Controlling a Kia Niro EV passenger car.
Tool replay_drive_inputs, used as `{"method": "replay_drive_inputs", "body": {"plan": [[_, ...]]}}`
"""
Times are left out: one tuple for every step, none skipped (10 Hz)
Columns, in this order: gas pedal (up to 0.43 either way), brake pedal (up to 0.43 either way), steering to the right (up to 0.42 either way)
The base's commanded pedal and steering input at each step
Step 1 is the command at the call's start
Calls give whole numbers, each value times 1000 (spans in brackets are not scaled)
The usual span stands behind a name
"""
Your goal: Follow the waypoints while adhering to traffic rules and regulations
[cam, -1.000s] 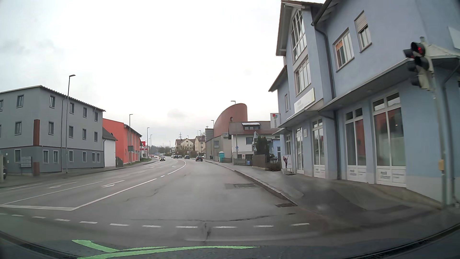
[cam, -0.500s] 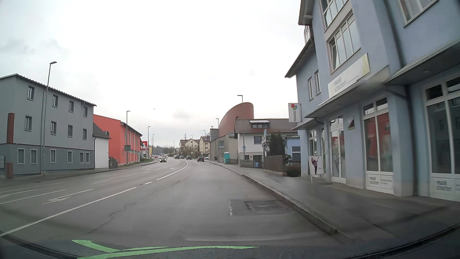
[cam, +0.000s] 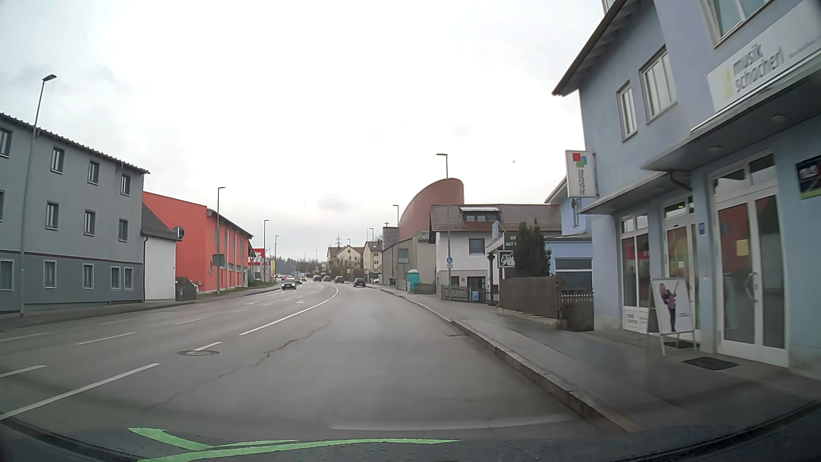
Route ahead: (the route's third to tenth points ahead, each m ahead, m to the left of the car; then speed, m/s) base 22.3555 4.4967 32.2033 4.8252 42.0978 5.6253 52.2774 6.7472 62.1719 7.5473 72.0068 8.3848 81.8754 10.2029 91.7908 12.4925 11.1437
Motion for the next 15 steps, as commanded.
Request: {"method": "replay_drive_inputs", "body": {"plan": [[240,0,-10],[240,0,-12],[240,0,-14],[240,0,-13],[240,0,-13],[240,0,-13],[240,0,-12],[240,0,-12],[240,0,-12],[240,0,-12],[240,0,-13],[240,0,-13],[228,0,-13],[228,0,-13],[228,0,-13]]}}
